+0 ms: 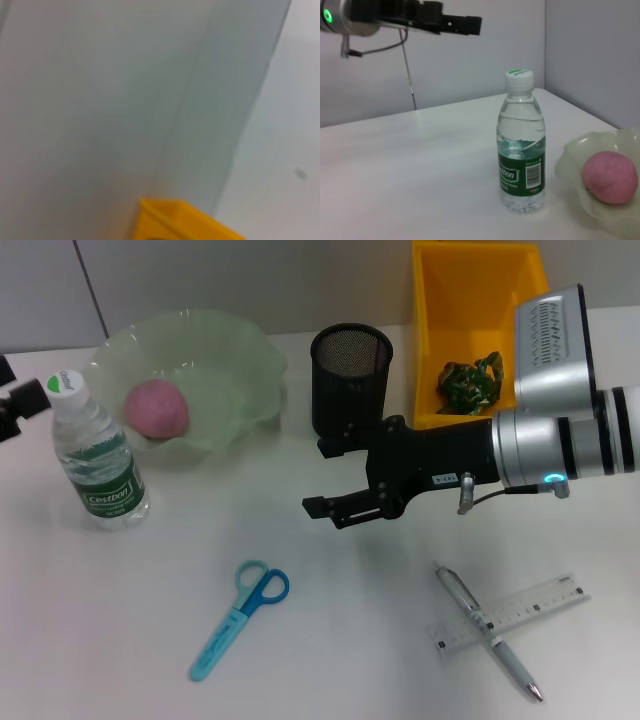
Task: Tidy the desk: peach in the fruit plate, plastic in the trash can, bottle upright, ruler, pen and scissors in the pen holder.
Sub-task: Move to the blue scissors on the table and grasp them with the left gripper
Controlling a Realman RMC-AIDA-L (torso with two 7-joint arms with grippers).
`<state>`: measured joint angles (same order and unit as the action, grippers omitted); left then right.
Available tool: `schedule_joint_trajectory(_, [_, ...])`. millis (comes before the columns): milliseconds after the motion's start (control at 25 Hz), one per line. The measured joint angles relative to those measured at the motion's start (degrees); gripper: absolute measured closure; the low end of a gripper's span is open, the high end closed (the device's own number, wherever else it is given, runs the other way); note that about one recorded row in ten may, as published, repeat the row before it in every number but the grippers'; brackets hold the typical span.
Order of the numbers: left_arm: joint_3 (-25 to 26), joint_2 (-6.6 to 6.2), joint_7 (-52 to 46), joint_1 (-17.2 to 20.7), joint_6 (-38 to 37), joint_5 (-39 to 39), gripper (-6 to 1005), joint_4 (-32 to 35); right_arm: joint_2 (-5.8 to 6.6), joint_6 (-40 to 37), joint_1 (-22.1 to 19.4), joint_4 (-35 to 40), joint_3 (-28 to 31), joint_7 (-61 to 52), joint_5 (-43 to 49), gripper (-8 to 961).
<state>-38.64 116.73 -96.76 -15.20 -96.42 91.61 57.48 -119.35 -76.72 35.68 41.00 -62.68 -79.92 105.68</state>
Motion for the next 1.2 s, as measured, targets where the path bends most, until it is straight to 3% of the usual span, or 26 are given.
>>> schedule_joint_trajectory(200, [-4.9,-0.49,-15.8,0.9,-2.2,8.9,210,14.0,0.21,0.0,-0.1,0.2,0.0,0.0,0.2,134])
schedule_joint_trajectory(360, [-7.9,-0.16,-25.3,-1.1,-4.2,17.3,211,21.8,0.54,0.0,-0.2,0.2,0.0,0.1,0.4,134])
schedule_joint_trajectory(400, [-10.3,0.24,-31.3,-3.3,-6.1,22.8,212,25.7,0.65,0.0,-0.2,0.1,0.0,0.2,0.4,134])
schedule_joint_trajectory(480, [-12.3,0.75,-35.0,-5.3,-7.8,26.0,212,27.7,0.79,0.0,-0.4,0.1,0.0,0.3,0.5,134])
schedule_joint_trajectory(600, [-17.0,1.49,-41.9,-8.9,-9.4,32.5,213,29.3,0.89,0.2,-0.8,0.5,0.0,0.4,0.6,134])
schedule_joint_trajectory(880, [-33.1,1.92,-55.7,-15.8,-6.4,45.4,216,29.1,1.19,2.0,-1.5,0.9,0.0,1.5,1.2,134])
schedule_joint_trajectory(1000, [-37.6,2.08,-59.9,-18.2,-5.6,49.1,217,28.6,1.42,2.2,-1.6,1.0,0.0,1.7,1.8,134])
schedule_joint_trajectory(1080, [-37.6,2.08,-59.9,-18.2,-5.6,49.1,218,28.6,1.42,2.2,-1.6,1.1,0.0,1.7,2.0,134])
schedule_joint_trajectory(1200, [-42.8,2.39,-65.1,-21.7,-5.0,52.9,218,26.0,1.52,2.2,-1.6,1.2,0.0,1.8,2.5,134])
